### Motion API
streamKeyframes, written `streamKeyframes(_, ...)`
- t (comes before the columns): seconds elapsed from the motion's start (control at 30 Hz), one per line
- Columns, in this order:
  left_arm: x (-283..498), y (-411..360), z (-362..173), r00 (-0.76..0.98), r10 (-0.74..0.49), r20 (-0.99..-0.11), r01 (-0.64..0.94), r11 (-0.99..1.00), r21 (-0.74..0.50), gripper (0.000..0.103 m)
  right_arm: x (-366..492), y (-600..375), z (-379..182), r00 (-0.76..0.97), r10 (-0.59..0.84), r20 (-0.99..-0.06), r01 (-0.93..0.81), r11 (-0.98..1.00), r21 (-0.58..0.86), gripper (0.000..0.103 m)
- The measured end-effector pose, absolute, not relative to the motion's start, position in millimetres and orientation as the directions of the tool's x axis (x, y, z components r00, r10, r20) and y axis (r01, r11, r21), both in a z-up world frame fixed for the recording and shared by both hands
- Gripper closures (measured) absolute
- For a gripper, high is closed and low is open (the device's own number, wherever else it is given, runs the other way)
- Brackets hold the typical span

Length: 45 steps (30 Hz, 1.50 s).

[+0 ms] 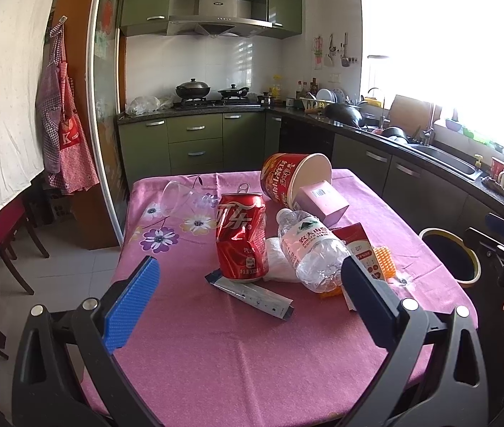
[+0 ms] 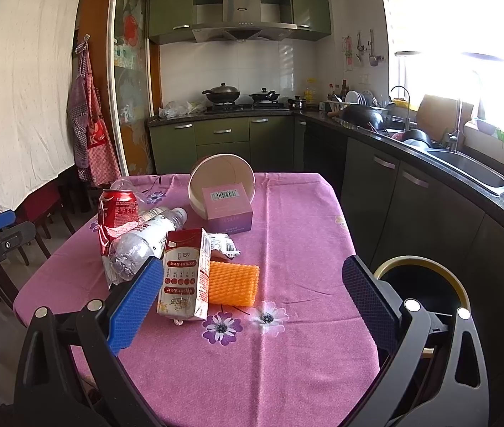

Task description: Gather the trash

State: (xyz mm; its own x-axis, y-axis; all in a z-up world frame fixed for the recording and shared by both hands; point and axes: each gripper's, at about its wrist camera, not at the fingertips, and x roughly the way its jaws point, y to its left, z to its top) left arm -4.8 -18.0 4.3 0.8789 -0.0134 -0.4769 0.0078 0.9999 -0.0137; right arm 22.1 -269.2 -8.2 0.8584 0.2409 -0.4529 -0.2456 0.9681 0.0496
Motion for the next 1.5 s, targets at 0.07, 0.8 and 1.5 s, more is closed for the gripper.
streamKeyframes(0.07, -5.5, -18.1, 3.3, 0.879, -0.014, -0.477, 0.008, 1.000, -0.014, 0.006, 22.2, -268.8, -8.2, 0.859, 0.238, -0.454, -0.244, 0.969, 0.047, 0.004)
streamKeyframes(0.8, -4.5, -21.7, 3.6, 0.874, -0.024, -0.485, 0.019, 1.000, -0.015, 0.006, 21.8, -269.9, -8.3, 0.858, 0.239, -0.454, -0.244, 0.969, 0.050, 0.004)
streamKeyframes(1.5, -1.9, -23.2, 2.5, 0.870, -0.030, -0.492, 0.027, 1.000, -0.014, 0.006, 22.4, -269.9, -9.5, 0.857, 0.239, -0.456, -0.243, 0.969, 0.051, 0.004)
